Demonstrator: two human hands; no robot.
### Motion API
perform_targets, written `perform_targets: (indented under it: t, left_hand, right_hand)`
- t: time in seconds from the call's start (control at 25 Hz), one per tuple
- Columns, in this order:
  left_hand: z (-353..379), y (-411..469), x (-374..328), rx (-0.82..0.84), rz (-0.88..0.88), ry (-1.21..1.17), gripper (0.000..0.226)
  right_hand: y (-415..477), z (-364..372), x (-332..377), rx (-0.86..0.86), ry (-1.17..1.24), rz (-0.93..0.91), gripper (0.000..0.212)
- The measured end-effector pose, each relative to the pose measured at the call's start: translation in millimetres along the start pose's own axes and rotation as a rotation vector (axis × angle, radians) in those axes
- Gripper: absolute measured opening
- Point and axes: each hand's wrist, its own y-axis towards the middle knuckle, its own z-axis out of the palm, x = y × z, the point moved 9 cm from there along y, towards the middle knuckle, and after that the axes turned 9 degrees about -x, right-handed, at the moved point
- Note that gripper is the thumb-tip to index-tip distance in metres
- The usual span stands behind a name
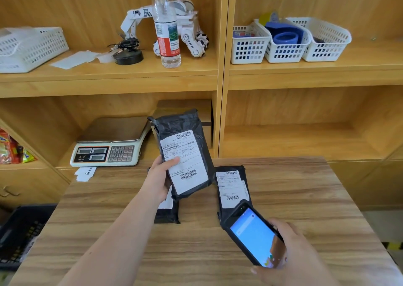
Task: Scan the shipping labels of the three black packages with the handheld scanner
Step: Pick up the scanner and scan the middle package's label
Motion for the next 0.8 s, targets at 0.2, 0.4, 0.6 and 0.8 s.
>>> perform_targets:
  t: [0.2,0.4,0.6,0.8]
  left_hand:
    - [-2.2,1.2,-3.4,-0.004,0.012,0.009,0.032]
    - [-2.3,-0.1,-4.8,-0.016,0.011,-0.012,0.028]
    - [-3.1,2.2,-4.5,-0.014,0.010,-0.014,0.030]
    - [-3.1,4.3,-7.3,-0.005,0.023,-0.012,0.036]
  right_hand:
    - [-1.3,0.4,-2.3,0.000,-0.019,-0.017,0.107]
    - [-1.9,3.9,-7.2,0.014,-0.006,0.011,0.107]
    - [-3.6,6.3,-8.0,0.030,-0.025,0.014,0.102]
    - [-6.2,11.8,-8.9,0.075,-0.060,0.022,0.100]
